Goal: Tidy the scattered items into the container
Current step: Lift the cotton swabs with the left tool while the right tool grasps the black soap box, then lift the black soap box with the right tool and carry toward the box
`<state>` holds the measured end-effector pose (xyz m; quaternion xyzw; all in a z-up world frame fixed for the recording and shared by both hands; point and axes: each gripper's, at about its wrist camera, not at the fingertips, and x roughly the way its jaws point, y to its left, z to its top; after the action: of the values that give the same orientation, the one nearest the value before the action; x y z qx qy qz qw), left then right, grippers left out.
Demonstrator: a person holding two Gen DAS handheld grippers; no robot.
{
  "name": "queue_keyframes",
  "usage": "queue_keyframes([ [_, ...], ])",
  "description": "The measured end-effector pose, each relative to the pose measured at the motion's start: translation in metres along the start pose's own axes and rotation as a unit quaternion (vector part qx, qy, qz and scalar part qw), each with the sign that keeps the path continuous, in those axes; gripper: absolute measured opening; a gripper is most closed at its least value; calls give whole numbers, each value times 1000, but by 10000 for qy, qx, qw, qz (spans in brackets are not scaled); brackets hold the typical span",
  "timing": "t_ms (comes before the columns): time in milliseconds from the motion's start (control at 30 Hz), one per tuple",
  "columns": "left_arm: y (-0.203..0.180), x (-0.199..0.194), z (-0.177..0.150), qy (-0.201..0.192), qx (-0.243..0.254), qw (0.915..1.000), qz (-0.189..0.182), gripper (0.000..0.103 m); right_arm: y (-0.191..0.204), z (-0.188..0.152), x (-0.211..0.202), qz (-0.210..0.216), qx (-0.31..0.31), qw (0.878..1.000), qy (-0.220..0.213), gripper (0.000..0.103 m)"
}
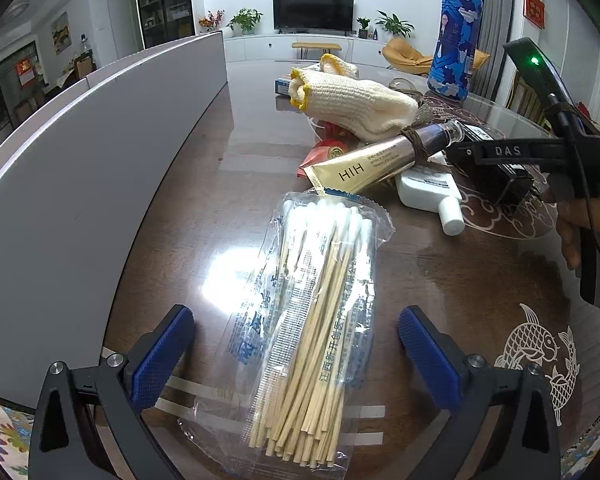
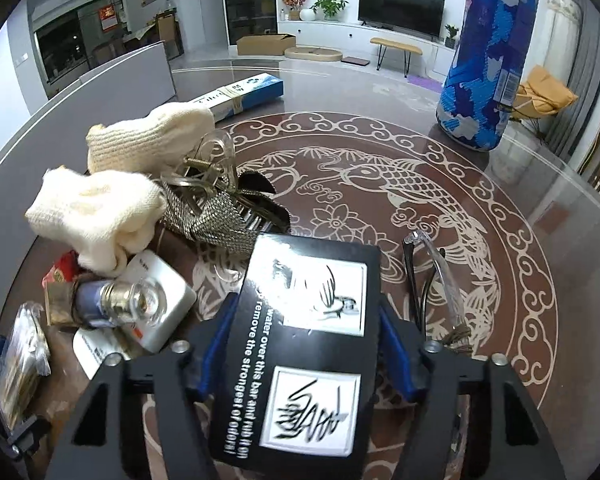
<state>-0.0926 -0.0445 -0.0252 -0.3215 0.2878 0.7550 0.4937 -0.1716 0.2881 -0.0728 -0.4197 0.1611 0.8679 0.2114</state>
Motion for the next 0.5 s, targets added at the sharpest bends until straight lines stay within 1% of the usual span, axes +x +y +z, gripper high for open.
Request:
queue_keyframes([
  [100,0,0,0,-5,9,10000,-4,103,1,-16,-13,126,-130,9998,-44,61],
  [267,-1,0,0,-19,30,10000,-16,103,1,-65,-49,273,-400,9988,-77,61],
  [367,-2,1,1,-34,40,10000,-22,103,-2,-90,-66,245,-368,9989,-166,62],
  [433,-2,1,1,-48,44,10000,-28,103,-5,-100,-72,171,-257,9994,-174,67],
  [467,-2,1,0,-58,44,10000,-30,103,-5,-103,-73,135,-196,9996,-146,78],
  [500,-1,0,0,-67,46,10000,-34,103,-5,-104,-73,103,-148,9998,-90,91],
])
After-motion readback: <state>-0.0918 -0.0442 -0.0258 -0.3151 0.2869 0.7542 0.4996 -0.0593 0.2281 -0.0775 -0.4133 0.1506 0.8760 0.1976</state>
